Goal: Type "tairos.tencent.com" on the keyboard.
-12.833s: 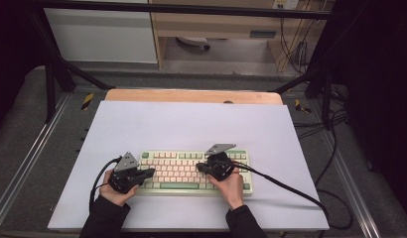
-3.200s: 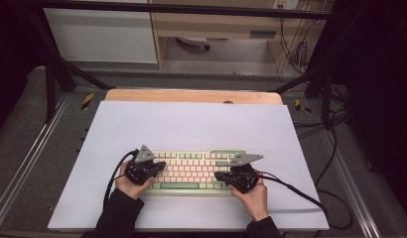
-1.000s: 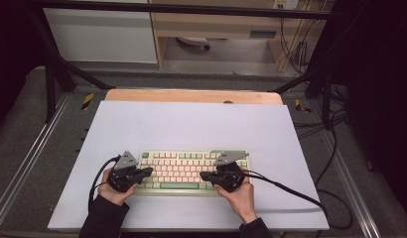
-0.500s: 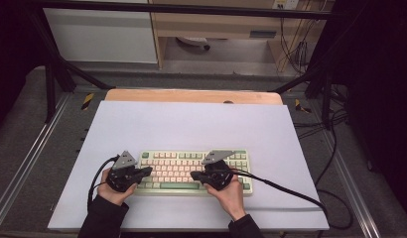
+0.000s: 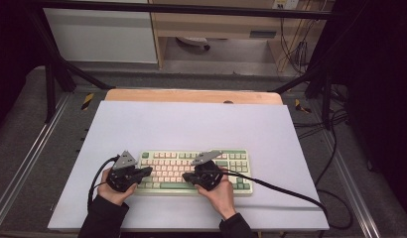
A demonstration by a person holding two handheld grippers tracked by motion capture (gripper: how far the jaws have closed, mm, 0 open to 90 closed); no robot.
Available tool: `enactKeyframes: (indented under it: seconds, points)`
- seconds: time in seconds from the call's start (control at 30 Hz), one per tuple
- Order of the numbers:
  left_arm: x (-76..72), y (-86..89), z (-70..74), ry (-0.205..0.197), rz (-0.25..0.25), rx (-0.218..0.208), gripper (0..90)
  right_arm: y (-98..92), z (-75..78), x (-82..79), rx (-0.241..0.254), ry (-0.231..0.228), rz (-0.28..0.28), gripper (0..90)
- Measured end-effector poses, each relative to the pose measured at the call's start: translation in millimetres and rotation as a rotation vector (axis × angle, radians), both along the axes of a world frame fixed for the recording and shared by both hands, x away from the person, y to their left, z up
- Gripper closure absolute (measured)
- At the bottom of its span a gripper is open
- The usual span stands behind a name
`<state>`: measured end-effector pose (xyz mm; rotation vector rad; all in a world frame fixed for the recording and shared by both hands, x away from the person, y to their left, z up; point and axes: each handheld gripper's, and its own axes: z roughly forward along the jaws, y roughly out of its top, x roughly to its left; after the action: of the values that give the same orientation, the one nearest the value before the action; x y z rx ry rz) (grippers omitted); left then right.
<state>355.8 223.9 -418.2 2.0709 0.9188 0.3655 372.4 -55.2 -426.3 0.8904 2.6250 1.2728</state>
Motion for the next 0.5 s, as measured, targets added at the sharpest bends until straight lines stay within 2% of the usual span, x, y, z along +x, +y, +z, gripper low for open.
enactKeyframes:
  seconds: [0.5]
  points:
    - [0.1,-1.0,-0.7,0.003,-0.001,0.005,90.0,1.6,-4.9,1.1,-0.014,0.003,0.005,90.0]
